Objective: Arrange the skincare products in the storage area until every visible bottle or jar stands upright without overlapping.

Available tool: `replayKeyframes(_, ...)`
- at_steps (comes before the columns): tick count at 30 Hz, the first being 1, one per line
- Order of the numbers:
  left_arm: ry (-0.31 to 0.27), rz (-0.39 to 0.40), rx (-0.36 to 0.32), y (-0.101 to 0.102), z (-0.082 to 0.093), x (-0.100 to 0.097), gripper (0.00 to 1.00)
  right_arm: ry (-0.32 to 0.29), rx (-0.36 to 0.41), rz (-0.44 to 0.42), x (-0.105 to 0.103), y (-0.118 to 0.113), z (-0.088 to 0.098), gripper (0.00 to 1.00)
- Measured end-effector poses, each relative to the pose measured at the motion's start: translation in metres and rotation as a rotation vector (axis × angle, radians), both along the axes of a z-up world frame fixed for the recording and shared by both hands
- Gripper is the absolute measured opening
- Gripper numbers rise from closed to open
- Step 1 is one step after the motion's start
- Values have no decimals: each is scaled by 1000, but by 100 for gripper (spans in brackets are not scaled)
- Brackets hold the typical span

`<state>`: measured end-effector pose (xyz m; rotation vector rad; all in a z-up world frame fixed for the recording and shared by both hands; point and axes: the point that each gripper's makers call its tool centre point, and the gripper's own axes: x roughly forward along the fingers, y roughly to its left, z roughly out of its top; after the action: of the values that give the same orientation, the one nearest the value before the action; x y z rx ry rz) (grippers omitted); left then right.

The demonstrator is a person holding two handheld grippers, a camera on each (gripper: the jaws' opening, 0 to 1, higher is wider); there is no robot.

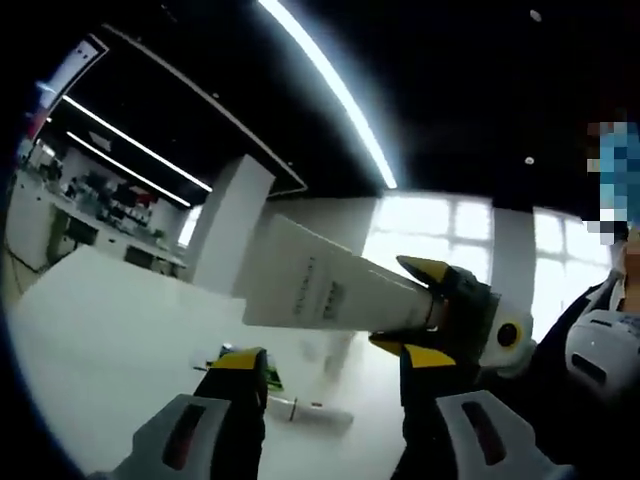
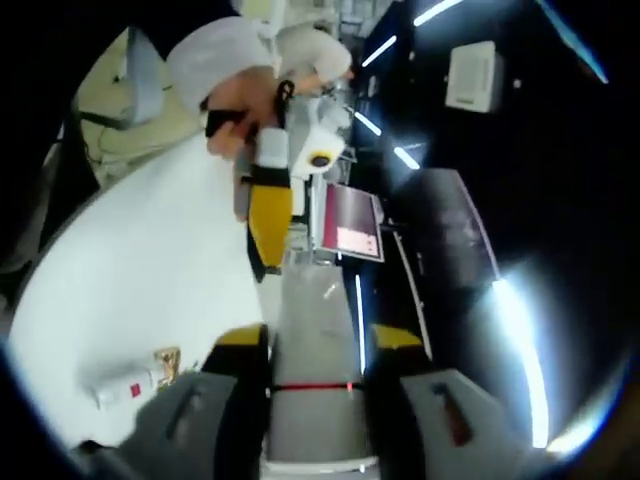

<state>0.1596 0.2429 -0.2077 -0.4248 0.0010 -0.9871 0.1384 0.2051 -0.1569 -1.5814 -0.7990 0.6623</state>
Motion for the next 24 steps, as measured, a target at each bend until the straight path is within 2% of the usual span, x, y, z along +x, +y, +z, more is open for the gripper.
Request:
replayKeyframes(3, -8, 0, -56, 3, 7, 0, 50, -17, 2, 15, -5, 2, 1, 37)
replayKeyframes(9, -39, -21, -90, 3, 16, -5, 48, -21, 36, 61, -18, 5, 6, 37)
replayKeyframes(12, -65, -66, -128, -1, 25, -14, 48, -5, 56, 71, -21, 6, 6, 37)
replayKeyframes(14, -65, -80, -128, -4, 26, -16, 48, -3, 71, 75, -22, 6, 6, 37)
replayKeyframes(18, -91, -99, -113, -10, 26, -21, 38, 9, 101, 79, -23, 6, 7, 37)
replayKeyframes(24, -129, -131, -149, -9, 36, -29, 29, 66, 186, 83, -22, 2, 10, 37)
